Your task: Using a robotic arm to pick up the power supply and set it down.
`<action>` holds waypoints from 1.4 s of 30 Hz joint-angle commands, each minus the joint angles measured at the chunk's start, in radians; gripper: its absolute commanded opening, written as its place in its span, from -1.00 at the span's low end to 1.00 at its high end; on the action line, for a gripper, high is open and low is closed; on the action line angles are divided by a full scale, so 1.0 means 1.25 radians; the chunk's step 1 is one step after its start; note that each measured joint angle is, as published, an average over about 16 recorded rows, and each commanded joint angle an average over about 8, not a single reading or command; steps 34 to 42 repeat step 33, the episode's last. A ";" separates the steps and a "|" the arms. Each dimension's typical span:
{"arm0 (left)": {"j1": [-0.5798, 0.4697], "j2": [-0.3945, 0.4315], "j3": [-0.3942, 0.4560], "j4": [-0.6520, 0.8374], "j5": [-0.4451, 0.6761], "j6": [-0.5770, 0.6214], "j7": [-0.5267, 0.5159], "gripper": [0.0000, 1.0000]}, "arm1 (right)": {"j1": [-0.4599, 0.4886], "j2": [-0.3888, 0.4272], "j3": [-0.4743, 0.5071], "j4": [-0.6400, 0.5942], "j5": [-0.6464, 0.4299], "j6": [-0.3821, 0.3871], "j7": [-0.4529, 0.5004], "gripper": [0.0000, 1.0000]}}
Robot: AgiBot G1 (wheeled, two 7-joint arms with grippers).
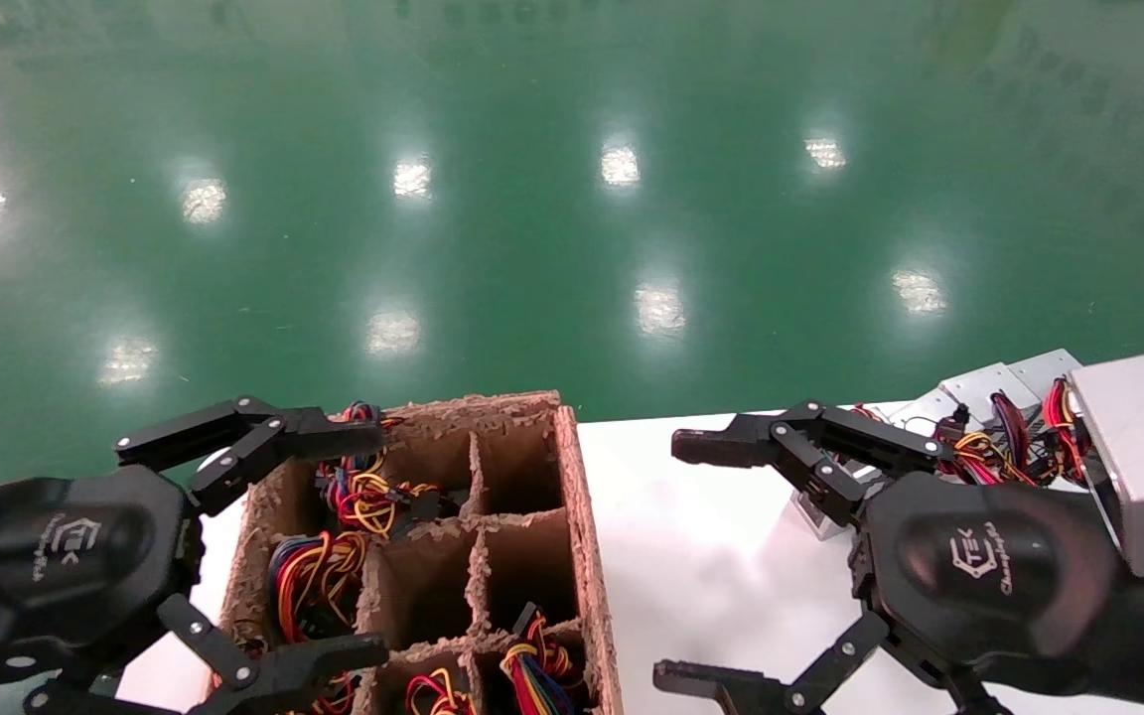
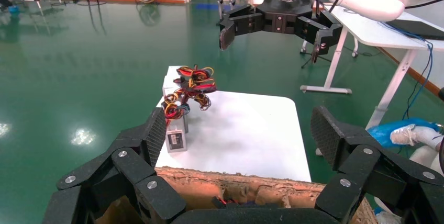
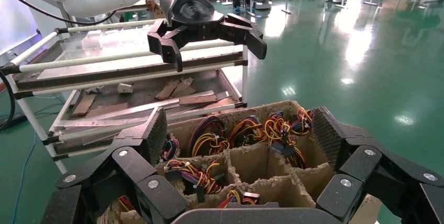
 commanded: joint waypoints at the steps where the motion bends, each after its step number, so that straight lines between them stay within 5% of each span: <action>1: 0.000 0.000 0.000 0.000 0.000 0.000 0.000 1.00 | 0.000 0.000 0.000 0.000 0.000 0.000 0.000 1.00; 42: 0.000 0.000 0.000 0.000 0.000 0.000 0.000 1.00 | 0.000 0.000 0.000 0.000 0.000 0.000 0.000 1.00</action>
